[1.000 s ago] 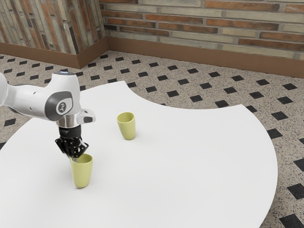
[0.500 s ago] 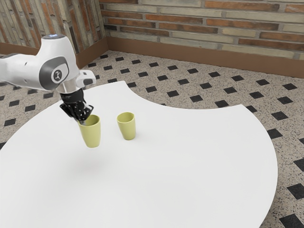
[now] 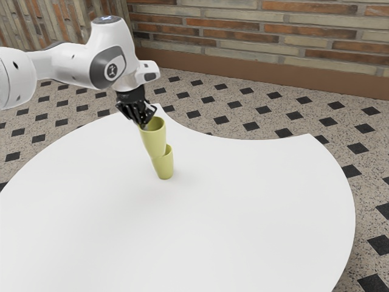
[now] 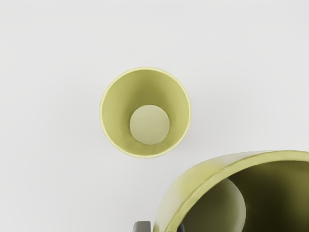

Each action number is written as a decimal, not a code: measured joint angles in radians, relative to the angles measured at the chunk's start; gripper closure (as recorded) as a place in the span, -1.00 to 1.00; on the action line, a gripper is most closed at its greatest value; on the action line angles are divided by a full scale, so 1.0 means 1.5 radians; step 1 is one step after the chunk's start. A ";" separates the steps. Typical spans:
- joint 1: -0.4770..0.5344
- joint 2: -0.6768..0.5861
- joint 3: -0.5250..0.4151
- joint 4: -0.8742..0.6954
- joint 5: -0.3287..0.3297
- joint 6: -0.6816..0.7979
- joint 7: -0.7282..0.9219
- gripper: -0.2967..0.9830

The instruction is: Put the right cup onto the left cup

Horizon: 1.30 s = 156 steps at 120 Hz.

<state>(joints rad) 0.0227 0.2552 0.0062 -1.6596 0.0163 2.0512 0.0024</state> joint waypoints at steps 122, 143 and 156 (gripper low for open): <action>0.032 0.189 0.006 0.214 -0.001 -0.039 0.053 0.69; 0.032 0.202 0.005 0.221 -0.002 -0.037 0.058 0.69; 0.032 0.209 0.005 0.221 -0.003 -0.036 0.060 0.69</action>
<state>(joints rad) 0.0705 0.5682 0.0139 -1.3284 0.0122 1.9979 0.0922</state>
